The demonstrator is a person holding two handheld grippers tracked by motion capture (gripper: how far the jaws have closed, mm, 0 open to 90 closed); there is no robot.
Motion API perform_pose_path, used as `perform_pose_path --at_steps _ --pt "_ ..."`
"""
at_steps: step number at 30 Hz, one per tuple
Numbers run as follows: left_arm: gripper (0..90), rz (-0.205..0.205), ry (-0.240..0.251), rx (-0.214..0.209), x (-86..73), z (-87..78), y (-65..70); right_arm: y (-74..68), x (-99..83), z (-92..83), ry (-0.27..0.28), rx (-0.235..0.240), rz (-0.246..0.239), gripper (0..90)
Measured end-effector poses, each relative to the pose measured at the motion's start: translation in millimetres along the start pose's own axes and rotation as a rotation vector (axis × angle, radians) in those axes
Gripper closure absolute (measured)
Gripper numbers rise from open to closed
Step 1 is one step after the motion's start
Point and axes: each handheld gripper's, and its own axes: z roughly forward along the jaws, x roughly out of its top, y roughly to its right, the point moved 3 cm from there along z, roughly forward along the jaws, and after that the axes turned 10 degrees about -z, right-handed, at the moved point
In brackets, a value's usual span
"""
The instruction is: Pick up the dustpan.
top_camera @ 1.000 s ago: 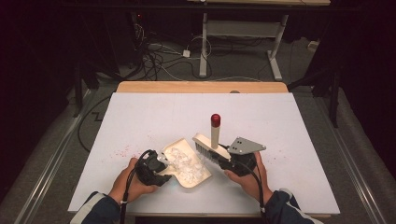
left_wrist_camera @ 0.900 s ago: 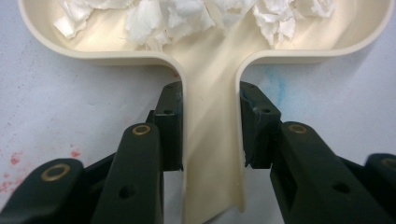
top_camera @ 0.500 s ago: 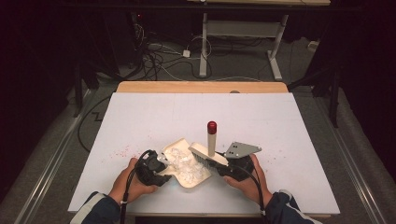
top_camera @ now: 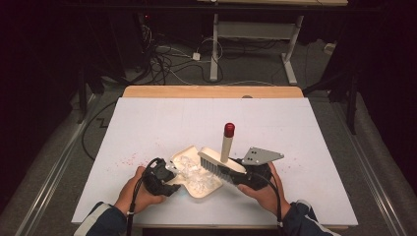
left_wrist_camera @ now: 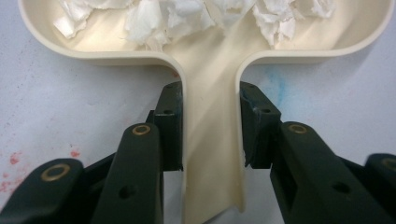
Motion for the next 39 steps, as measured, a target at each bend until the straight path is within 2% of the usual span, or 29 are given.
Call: perform_pose_path --at_steps 3,6,9,12,15,19,24,26,28,30,33,39 --pt "63.6 0.0 0.0 0.001 -0.1 0.0 0.0 -3.3 4.2 -0.4 0.017 0.007 -0.012 67.3" --pt "63.6 0.0 0.001 -0.001 -0.1 0.1 -0.2 -2.8 7.1 -3.0 0.018 -0.024 -0.035 67.3" --pt "63.5 0.001 0.0 -0.002 -0.2 0.1 -0.3 1.4 3.8 -5.4 -0.015 -0.065 -0.046 67.3" --pt "63.5 0.0 0.003 0.0 -0.4 0.2 -0.1 5.7 -1.8 -7.9 -0.044 -0.078 -0.04 67.3" --pt "63.6 0.0 0.004 0.0 -0.4 0.2 -0.1 8.3 -5.8 -12.7 -0.073 -0.105 -0.054 67.3" --pt "63.6 0.001 0.004 0.001 -0.4 0.2 0.0 9.4 -12.5 -18.9 -0.107 -0.116 -0.059 67.3" --pt "63.5 0.002 0.001 0.004 0.0 0.1 0.3 7.1 -18.9 -11.2 -0.143 -0.115 -0.062 67.3" --pt "63.6 0.003 -0.001 0.003 -0.1 0.2 0.2 2.6 -18.5 -4.5 -0.14 -0.089 -0.059 67.3" --pt "63.5 0.004 -0.002 0.003 0.0 0.2 0.1 -2.7 -14.7 0.8 -0.118 -0.06 -0.087 67.3" --pt "63.5 0.004 -0.001 0.002 -0.1 0.3 0.1 -7.7 -8.0 2.1 -0.077 -0.025 -0.098 67.3" --pt "63.5 0.003 0.001 0.0 -0.4 0.4 -0.1 -9.0 1.3 -3.1 -0.049 -0.053 -0.12 67.3" --pt "63.5 0.003 0.0 -0.001 -0.2 0.4 -0.3 -2.2 1.6 -19.3 -0.027 -0.07 -0.083 67.3"
